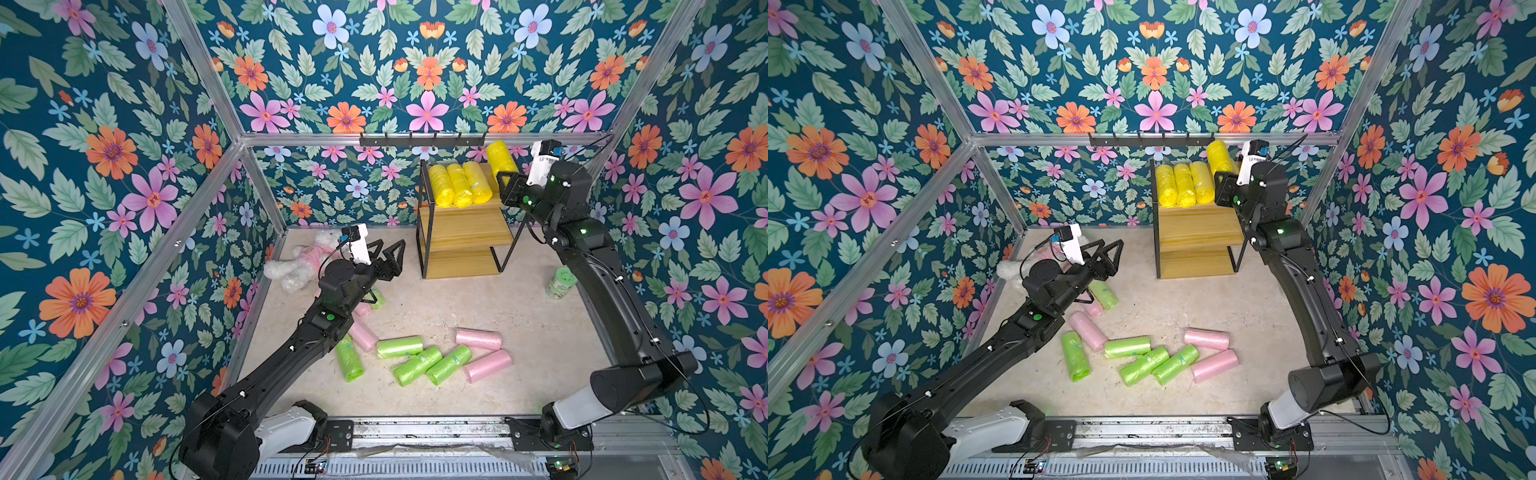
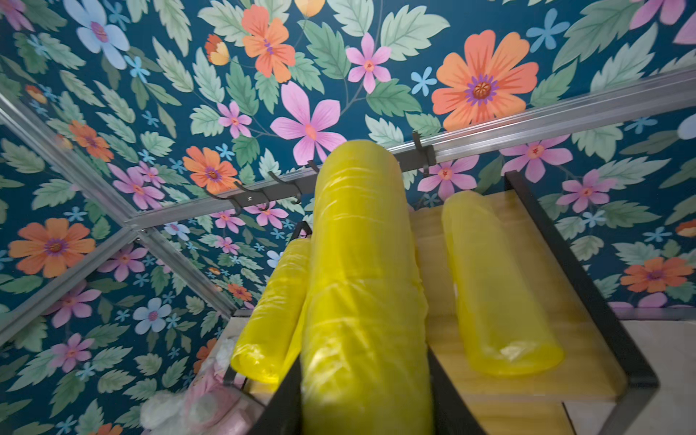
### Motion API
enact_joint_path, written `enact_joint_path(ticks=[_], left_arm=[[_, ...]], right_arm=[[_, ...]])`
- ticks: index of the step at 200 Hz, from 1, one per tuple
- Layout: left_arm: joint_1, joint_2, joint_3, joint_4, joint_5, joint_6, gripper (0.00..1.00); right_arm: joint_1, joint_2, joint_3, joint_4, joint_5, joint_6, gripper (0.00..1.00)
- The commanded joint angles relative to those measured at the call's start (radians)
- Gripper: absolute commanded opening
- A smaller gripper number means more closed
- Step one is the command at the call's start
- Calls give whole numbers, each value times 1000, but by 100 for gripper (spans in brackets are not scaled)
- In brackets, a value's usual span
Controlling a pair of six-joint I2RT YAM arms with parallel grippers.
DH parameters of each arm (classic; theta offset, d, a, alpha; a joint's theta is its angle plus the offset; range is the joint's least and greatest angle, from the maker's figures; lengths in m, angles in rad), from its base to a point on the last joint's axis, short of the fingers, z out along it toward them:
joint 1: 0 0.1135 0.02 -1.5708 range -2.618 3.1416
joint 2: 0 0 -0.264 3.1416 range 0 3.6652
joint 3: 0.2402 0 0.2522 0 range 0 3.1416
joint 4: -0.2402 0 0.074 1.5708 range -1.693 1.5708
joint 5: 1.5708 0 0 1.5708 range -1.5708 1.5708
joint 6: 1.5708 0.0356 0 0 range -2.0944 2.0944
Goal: Sort the rolls of trash bags by color and place them on the shelf
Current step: Place the roll of trash bags on the shelf.
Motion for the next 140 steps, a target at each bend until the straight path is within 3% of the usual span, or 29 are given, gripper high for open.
enact_joint_path(ticks=[1,70,140], left_arm=[[0,-3,9,12,6,18,81],[0,-14,16,-2,-4,27,81],[0,-20,9,-10,-10,29,81]], right_arm=[[1,52,99,-56,111,-49,37],[1,294,400,-219,157,-90,38],[1,341,416,-253,134,-90,41]])
